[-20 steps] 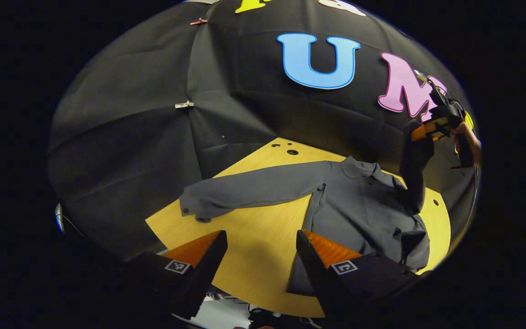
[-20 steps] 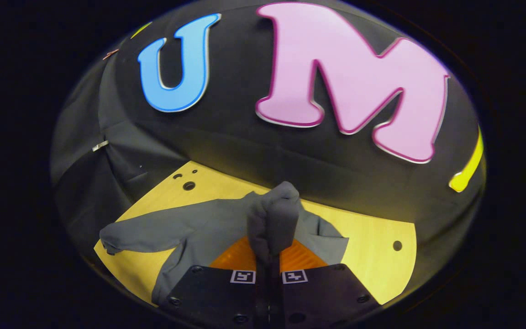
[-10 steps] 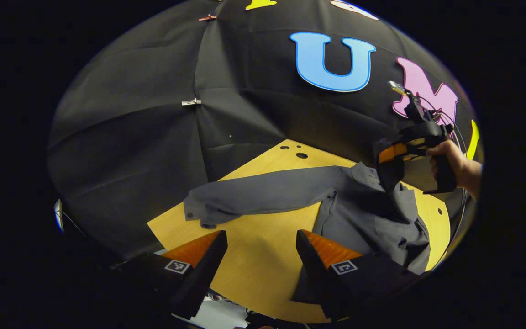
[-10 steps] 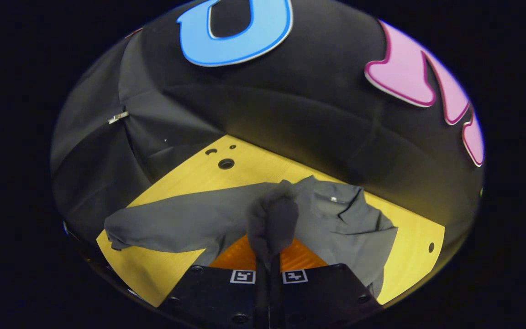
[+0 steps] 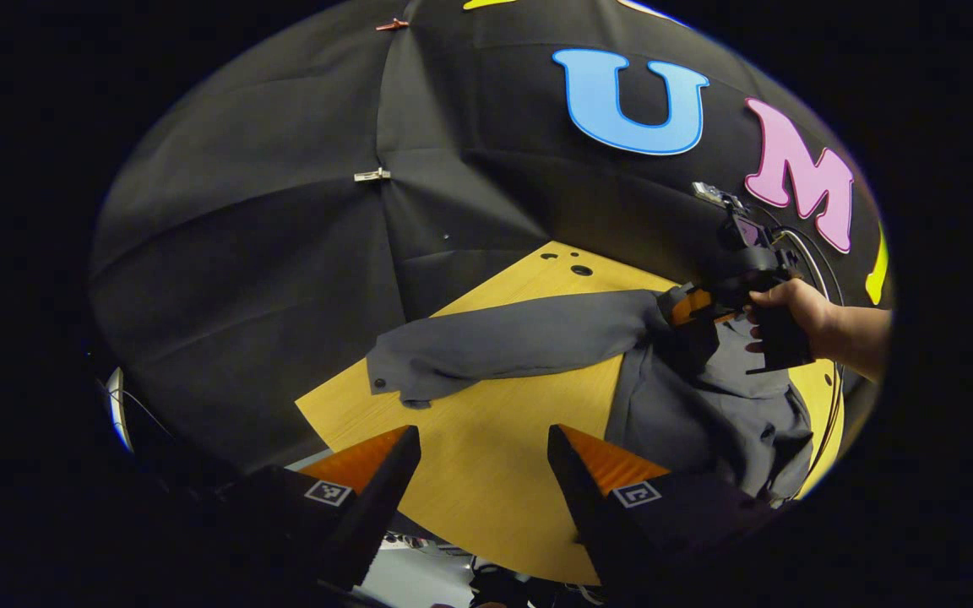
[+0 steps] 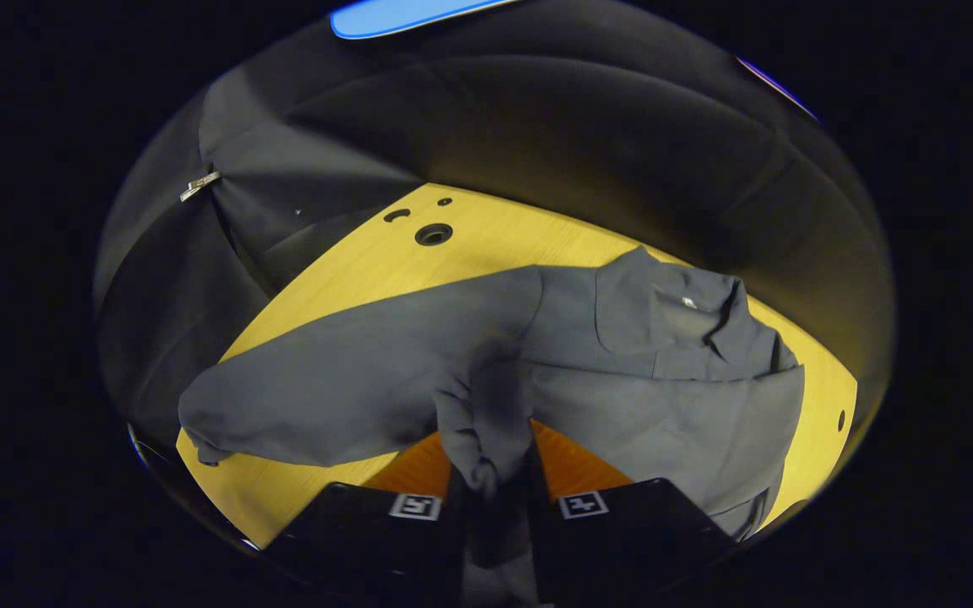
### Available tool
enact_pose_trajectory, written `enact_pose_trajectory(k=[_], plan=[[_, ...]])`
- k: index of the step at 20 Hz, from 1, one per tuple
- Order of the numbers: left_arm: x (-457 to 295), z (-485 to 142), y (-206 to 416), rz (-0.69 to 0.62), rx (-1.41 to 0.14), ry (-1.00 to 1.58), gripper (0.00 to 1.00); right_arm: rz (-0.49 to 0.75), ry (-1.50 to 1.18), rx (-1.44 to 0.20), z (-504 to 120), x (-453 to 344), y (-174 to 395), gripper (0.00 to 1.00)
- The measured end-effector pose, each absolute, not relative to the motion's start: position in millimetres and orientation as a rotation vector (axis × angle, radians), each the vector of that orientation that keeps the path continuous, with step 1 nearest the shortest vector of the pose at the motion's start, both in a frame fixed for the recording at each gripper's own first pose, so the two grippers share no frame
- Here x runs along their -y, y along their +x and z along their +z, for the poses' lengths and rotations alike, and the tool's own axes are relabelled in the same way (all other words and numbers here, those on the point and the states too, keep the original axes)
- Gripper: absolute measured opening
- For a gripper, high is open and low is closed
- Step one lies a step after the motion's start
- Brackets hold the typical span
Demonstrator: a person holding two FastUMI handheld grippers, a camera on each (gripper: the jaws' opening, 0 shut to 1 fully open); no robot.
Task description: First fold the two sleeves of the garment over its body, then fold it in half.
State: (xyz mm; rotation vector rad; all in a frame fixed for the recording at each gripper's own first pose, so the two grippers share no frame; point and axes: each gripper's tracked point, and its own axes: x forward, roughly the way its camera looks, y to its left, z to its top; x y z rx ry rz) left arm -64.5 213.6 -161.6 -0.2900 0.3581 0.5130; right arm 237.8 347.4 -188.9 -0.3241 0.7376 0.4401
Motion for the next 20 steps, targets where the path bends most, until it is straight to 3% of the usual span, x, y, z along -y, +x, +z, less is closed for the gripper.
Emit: enact_pose_trajectory(k=[1, 2, 5, 7, 8, 9, 20], plan=[[-219.7, -164.0, -64.2, 0.523, -0.360, -0.291, 0.96, 0.442, -0.292, -0.737, -187.5, -347.5, 235.1, 0.41], [-227.3, -165.1, -63.6, 0.533, -0.357, -0.293, 0.96, 0.442, -0.273, -0.731, -183.1, -342.9, 232.2, 0.67], [-255.3, -164.3, -56.6, 0.565, -0.340, -0.299, 0.96, 0.417, -0.269, -0.692, -161.2, -318.2, 226.0, 0.75], [-277.6, -162.8, -47.2, 0.586, -0.325, -0.301, 0.96, 0.390, -0.256, -0.658, -139.7, -296.3, 219.4, 0.98], [-288.4, -162.9, -41.1, 0.595, -0.315, -0.307, 0.92, 0.373, -0.249, -0.640, -129.8, -282.0, 215.6, 1.00], [-297.4, -164.5, -31.9, 0.600, -0.301, -0.314, 0.96, 0.353, -0.244, -0.622, -118.2, -265.8, 211.2, 1.00], [-372.3, -222.5, 35.8, 0.708, -0.381, -0.311, 0.96, 0.035, -0.128, -0.591, -86.8, -55.9, 136.2, 1.00]])
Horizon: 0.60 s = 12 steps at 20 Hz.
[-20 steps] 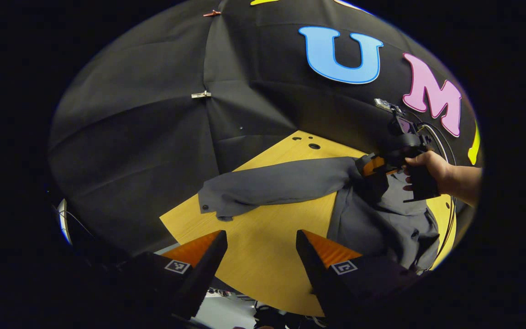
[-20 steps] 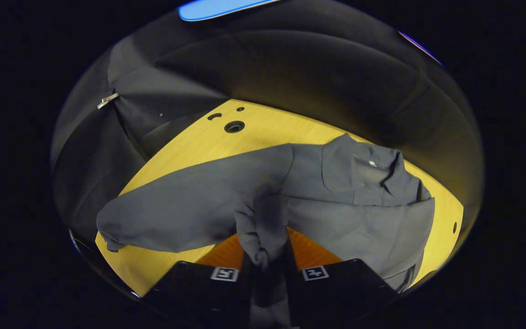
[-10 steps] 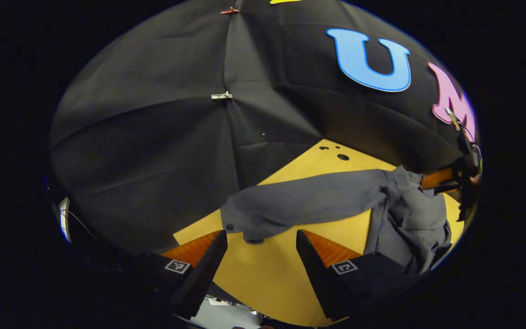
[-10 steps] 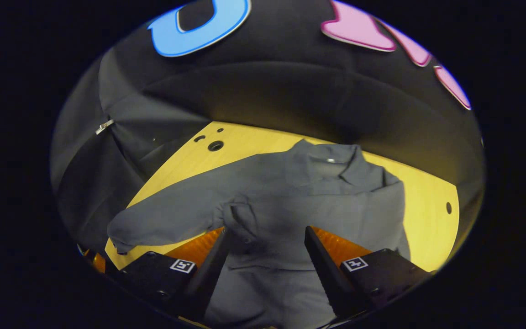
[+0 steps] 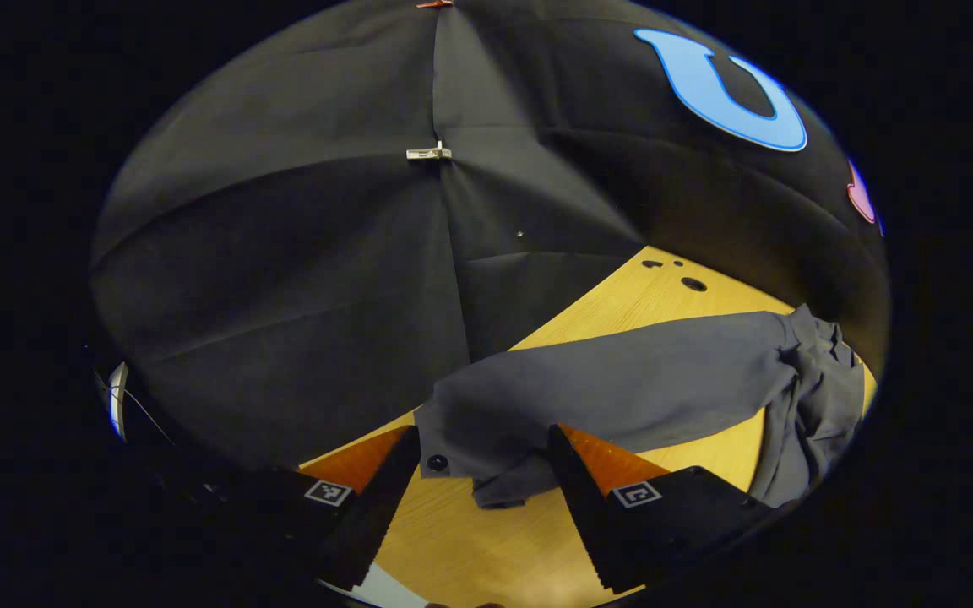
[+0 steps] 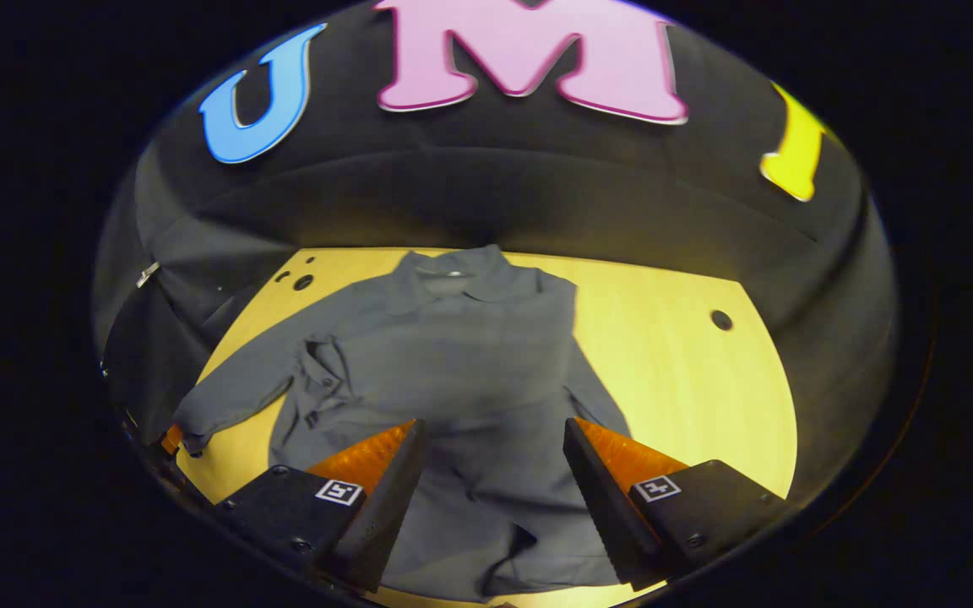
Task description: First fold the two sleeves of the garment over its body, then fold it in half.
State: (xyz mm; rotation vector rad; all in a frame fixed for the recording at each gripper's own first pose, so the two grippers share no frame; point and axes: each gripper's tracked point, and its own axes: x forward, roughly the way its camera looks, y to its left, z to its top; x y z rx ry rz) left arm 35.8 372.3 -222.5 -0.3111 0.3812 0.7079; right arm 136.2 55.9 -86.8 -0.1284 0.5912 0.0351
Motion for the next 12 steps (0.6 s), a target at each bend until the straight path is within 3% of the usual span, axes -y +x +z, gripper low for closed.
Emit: enact_pose_trajectory(k=[9, 12], plan=[[-387.3, -251.6, 63.3, 0.679, -0.457, -0.327, 0.98, -0.193, 0.005, -0.624, -95.3, 51.7, 42.1, 0.99], [-383.9, -250.8, 68.3, 0.644, -0.453, -0.328, 0.88, -0.237, 0.039, -0.632, -98.2, 64.5, 10.1, 0.99]])
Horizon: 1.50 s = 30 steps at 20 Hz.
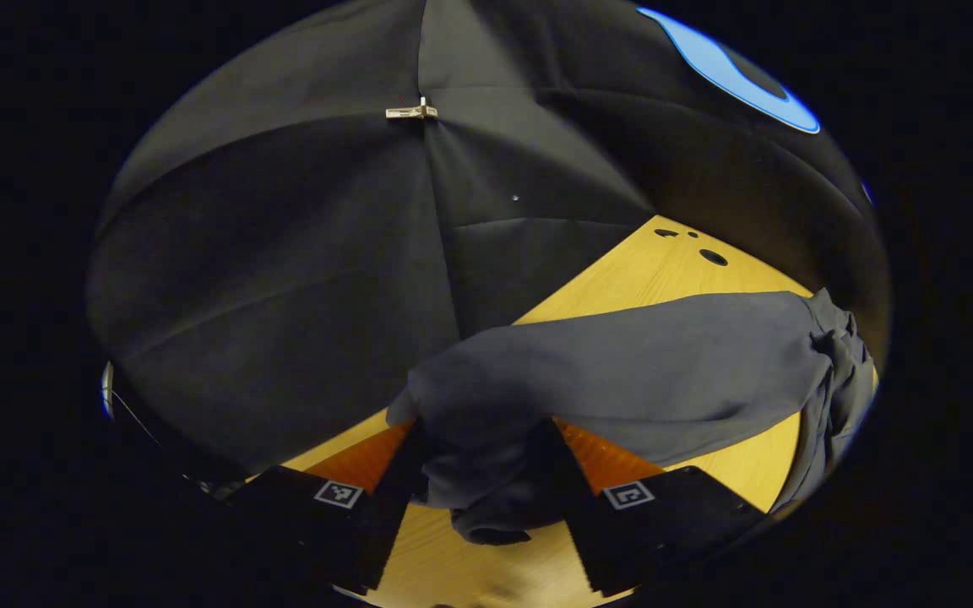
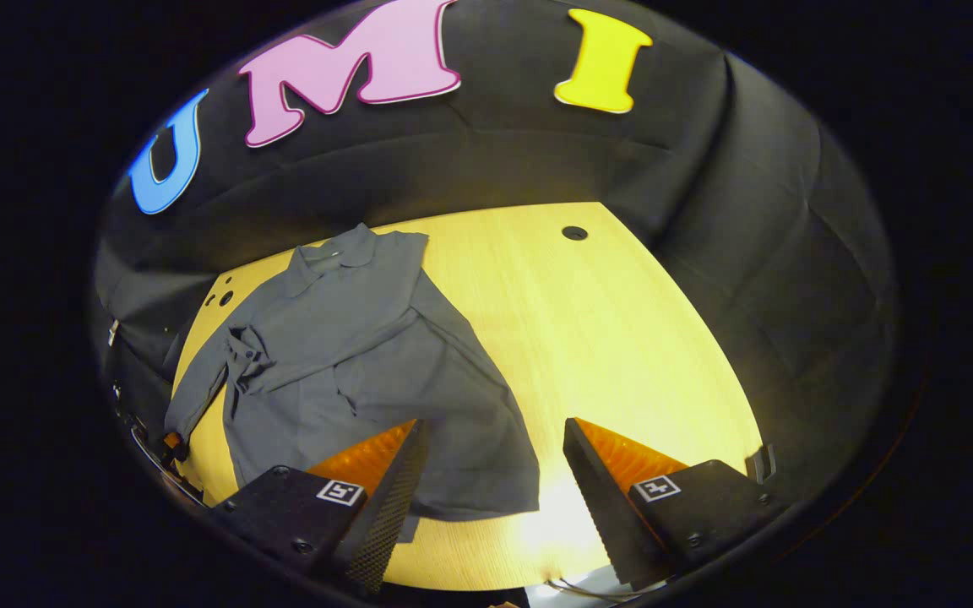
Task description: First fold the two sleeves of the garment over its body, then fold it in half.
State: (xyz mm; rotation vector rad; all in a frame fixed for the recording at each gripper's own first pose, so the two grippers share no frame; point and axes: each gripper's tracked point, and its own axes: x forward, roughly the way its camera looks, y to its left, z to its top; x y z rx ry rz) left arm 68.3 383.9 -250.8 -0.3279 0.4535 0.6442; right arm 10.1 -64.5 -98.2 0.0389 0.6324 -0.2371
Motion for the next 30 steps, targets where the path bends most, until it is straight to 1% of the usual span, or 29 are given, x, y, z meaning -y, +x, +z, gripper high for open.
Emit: enact_pose_trajectory(k=[2, 3, 4, 5, 8, 10, 12, 14, 15, 16, 20, 21, 22, 23, 24, 25, 26, 30], plan=[[-379.1, -250.2, 74.4, 0.607, -0.473, -0.307, 0.83, -0.267, 0.072, -0.627, -100.0, 71.5, -11.2, 0.99], [-376.2, -249.4, 77.5, 0.587, -0.478, -0.298, 0.74, -0.280, 0.088, -0.616, -102.2, 75.2, -20.4, 0.99], [-374.0, -248.3, 80.7, 0.561, -0.479, -0.291, 0.69, -0.291, 0.096, -0.615, -105.8, 79.0, -24.0, 0.99], [-370.3, -247.3, 81.1, 0.536, -0.480, -0.275, 0.55, -0.303, 0.102, -0.628, -113.2, 83.8, -29.1, 0.99], [-366.4, -245.3, 87.4, 0.491, -0.496, -0.210, 0.19, -0.294, 0.123, -0.645, -124.4, 82.8, -31.4, 0.99], [-364.9, -242.1, 88.8, 0.477, -0.513, -0.195, 0.08, -0.273, 0.117, -0.645, -127.1, 80.1, -26.9, 0.99], [-358.0, -234.0, 90.7, 0.467, -0.515, -0.232, 0.06, -0.243, 0.104, -0.638, -126.8, 75.1, -20.3, 0.99], [-350.9, -213.0, 92.9, 0.482, -0.474, -0.264, 0.05, -0.217, 0.092, -0.643, -130.2, 73.2, -16.2, 0.99], [-341.2, -202.5, 94.1, 0.480, -0.456, -0.270, 0.09, -0.216, 0.099, -0.644, -133.5, 72.6, -14.8, 0.99], [-333.4, -191.5, 96.2, 0.477, -0.441, -0.256, 0.05, -0.206, 0.112, -0.648, -136.7, 69.9, -14.1, 0.99], [-285.4, -133.0, 116.9, 0.411, -0.361, -0.229, 0.06, -0.152, 0.100, -0.681, -156.0, 68.0, -15.0, 0.99], [-271.7, -119.8, 123.1, 0.392, -0.345, -0.222, 0.06, -0.141, 0.105, -0.691, -159.7, 68.9, -15.4, 0.99], [-256.2, -103.9, 129.8, 0.369, -0.325, -0.221, 0.02, -0.132, 0.119, -0.701, -164.3, 70.5, -15.9, 0.99], [-237.8, -87.6, 136.6, 0.342, -0.298, -0.225, 0.06, -0.125, 0.130, -0.709, -167.7, 71.6, -16.3, 0.99], [-219.5, -71.6, 144.8, 0.314, -0.276, -0.226, 0.05, -0.116, 0.118, -0.716, -171.3, 74.5, -17.2, 0.99], [-200.8, -57.2, 153.6, 0.285, -0.258, -0.222, 0.02, -0.108, 0.093, -0.726, -174.6, 78.6, -18.9, 0.99], [-179.4, -44.3, 162.3, 0.251, -0.241, -0.217, 0.05, -0.101, 0.071, -0.725, -177.6, 82.8, -19.1, 0.99], [-91.2, -15.4, 191.7, 0.113, -0.220, -0.151, 0.05, -0.071, 0.068, -0.724, -180.9, 90.9, -17.7, 0.99]])
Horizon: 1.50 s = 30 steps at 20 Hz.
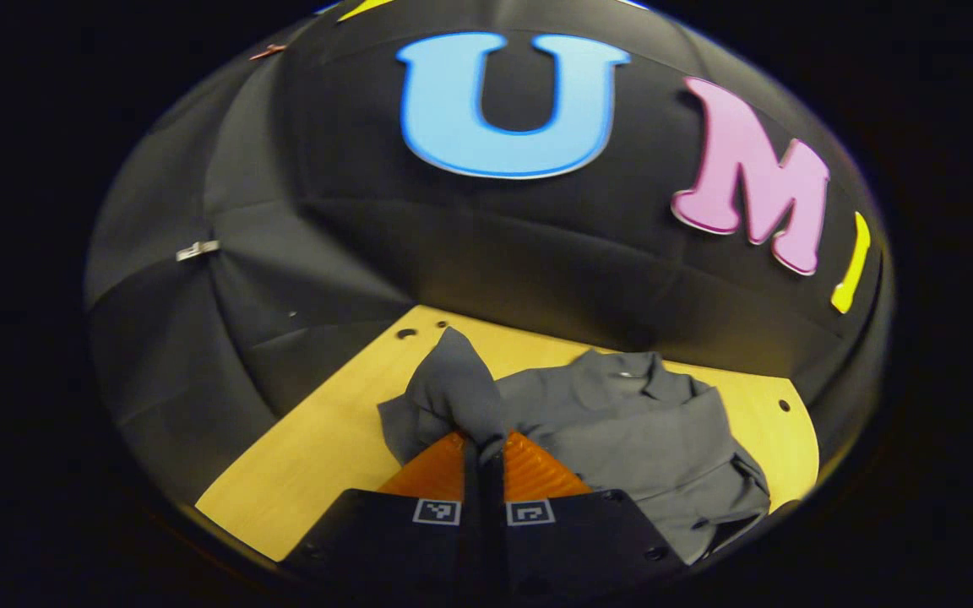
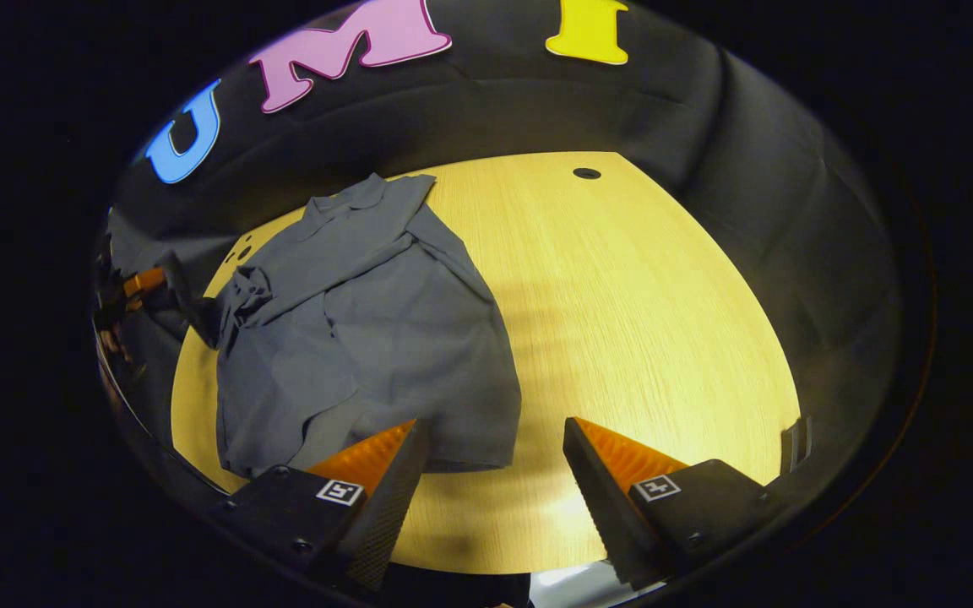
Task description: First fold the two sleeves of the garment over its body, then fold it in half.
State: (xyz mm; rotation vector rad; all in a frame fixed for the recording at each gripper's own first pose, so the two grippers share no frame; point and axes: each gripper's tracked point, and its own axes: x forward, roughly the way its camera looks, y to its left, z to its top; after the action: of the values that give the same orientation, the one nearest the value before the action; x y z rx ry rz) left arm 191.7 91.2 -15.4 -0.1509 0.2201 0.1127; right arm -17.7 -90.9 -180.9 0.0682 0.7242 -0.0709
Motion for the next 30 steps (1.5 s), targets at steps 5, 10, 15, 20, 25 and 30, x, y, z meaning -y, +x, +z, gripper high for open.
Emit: enact_pose_trajectory(k=[5, 10, 15, 20, 25, 30], plan=[[32.9, -9.3, 223.8, -0.072, -0.237, -0.114, 0.05, -0.082, 0.114, -0.734, -185.4, 110.6, -12.5, 0.99], [133.0, -13.0, 240.7, -0.226, -0.261, -0.042, 0.05, -0.071, 0.133, -0.754, -190.5, 123.1, -7.0, 0.99], [201.1, -24.7, 256.1, -0.299, -0.267, 0.019, 0.06, -0.042, 0.137, -0.779, -199.5, 125.7, -5.1, 0.99], [223.3, -39.9, 265.6, -0.280, -0.304, 0.000, 0.14, -0.029, 0.138, -0.798, -206.5, 130.4, -4.8, 0.99], [202.5, -38.6, 251.7, -0.277, -0.294, -0.061, 0.84, -0.016, 0.173, -0.815, -211.3, 125.4, 8.4, 0.99], [121.0, -68.8, 190.2, -0.190, -0.359, -0.051, 0.96, 0.042, 0.160, -0.862, -226.3, 98.1, 17.9, 0.99]])
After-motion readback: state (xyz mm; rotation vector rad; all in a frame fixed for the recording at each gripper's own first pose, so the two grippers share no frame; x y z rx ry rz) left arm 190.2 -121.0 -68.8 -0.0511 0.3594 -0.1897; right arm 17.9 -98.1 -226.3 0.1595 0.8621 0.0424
